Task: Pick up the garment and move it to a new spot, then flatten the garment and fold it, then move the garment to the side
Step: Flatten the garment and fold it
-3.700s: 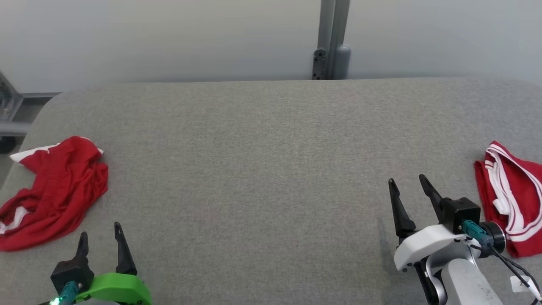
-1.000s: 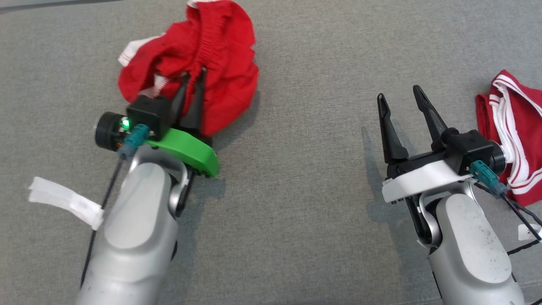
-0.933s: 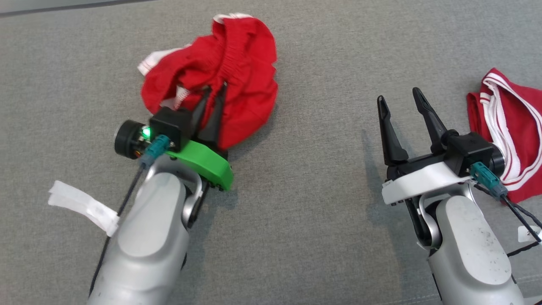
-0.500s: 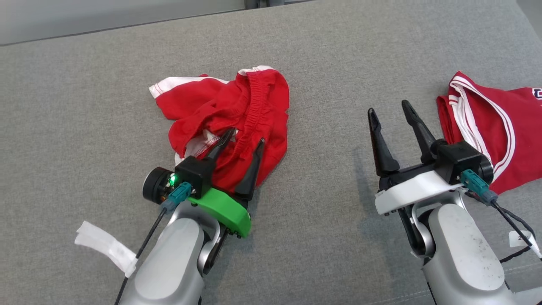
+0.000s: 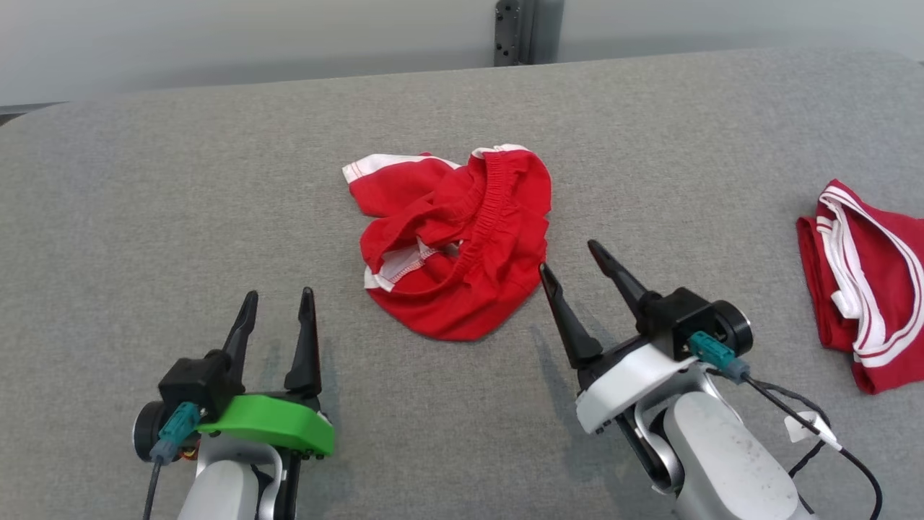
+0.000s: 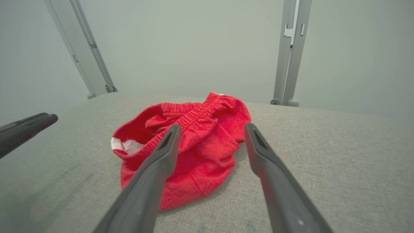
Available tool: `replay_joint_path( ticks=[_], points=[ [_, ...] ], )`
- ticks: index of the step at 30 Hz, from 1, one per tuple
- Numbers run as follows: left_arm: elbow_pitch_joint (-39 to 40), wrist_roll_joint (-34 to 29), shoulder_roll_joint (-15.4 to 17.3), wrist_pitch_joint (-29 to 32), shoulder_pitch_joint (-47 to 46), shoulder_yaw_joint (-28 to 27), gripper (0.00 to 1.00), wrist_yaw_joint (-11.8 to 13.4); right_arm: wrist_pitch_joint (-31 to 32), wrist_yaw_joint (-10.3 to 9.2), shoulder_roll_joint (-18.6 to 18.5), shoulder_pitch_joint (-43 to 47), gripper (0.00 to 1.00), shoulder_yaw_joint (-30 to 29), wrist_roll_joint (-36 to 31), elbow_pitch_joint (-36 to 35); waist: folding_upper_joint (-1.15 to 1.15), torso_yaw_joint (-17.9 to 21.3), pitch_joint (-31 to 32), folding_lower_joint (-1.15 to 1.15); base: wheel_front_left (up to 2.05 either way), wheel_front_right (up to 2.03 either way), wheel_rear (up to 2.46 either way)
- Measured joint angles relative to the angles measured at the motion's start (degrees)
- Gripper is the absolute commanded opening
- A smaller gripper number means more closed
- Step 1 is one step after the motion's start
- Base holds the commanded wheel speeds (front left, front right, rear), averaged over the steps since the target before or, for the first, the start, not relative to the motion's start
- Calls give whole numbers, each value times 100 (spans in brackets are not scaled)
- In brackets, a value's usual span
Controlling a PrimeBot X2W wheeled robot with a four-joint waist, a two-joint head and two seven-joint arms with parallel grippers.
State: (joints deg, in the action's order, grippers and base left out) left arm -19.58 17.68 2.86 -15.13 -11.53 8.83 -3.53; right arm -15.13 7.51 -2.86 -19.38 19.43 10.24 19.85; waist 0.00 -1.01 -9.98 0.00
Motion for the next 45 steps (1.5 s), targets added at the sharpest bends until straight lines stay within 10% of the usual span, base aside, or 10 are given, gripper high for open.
replay_joint_path(
  ticks=[28, 30, 32, 45],
  points=[
    [59, 644, -1, 1, 585, -22, 100, 130, 45, 1, 8, -1586, 100, 935, -116, 2910, 0, -2066, -33, 0, 0, 0, 0],
    [64, 682, -1, 0, 573, 2, 100, 153, 49, 1, 7, -1666, 87, 960, -131, 3033, 0, -2109, -100, 0, 0, 0, 0],
    [73, 716, -2, 0, 555, 29, 100, 159, 58, 1, 7, -1768, 5, 1013, -132, 3164, 0, -2144, -164, 0, 0, 0, 0],
    [-30, 743, -3, 0, 504, 13, 100, 144, 15, 0, -3, -2583, 0, 1413, 700, 1789, 0, -2052, -13, 0, 0, 0, 0]
  ],
)
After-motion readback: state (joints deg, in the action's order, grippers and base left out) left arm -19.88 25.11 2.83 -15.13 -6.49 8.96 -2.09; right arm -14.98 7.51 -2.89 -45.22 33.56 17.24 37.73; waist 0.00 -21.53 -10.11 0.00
